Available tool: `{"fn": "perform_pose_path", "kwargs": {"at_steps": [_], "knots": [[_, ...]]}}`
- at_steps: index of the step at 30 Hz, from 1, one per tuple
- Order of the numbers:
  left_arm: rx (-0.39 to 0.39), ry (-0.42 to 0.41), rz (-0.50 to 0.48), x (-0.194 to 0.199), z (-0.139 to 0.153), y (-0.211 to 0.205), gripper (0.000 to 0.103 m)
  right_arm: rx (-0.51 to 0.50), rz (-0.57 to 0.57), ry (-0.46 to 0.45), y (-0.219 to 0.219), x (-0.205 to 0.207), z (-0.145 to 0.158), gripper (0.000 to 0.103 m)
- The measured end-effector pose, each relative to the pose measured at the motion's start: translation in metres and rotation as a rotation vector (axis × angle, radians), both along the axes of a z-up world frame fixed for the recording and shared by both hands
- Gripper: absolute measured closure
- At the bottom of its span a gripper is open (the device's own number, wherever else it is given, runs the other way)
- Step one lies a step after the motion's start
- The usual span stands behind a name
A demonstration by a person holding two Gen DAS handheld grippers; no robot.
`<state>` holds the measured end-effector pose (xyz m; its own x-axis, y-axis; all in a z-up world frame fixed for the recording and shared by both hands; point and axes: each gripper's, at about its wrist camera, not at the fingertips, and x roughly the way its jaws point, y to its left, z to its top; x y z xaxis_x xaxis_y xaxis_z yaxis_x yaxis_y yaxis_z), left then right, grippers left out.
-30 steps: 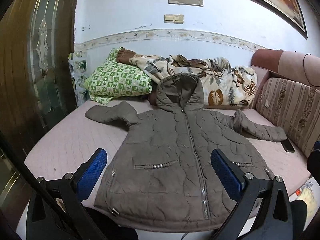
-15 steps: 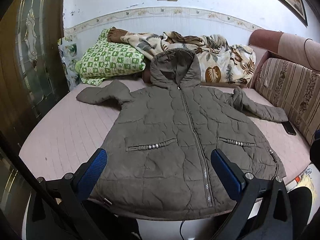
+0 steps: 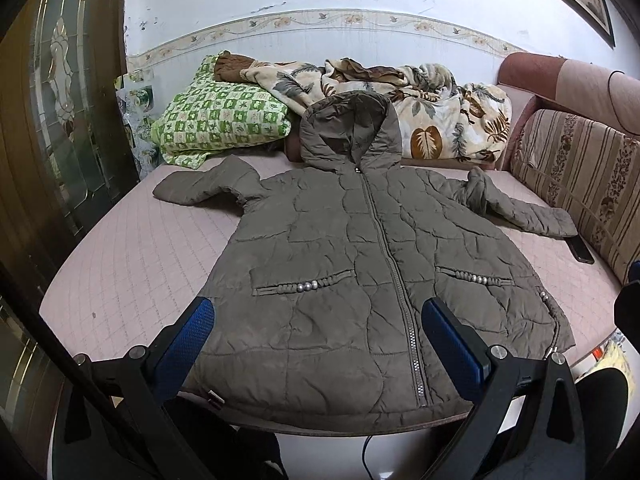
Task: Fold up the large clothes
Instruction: 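Move the right tool to the jacket sleeve cuff beside the phone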
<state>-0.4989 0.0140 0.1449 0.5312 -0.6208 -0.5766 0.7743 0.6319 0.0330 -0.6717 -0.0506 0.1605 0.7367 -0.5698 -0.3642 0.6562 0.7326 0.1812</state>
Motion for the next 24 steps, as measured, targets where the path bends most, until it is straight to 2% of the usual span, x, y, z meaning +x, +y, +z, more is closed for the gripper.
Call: {"fn": "perform_pose_path", "kwargs": {"at_steps": [24], "knots": [[0.022,-0.004,0.0,0.013,-0.005,0.0,0.0,0.051,-0.021,0.007,-0.019,0.0,-0.011,0.0]]}}
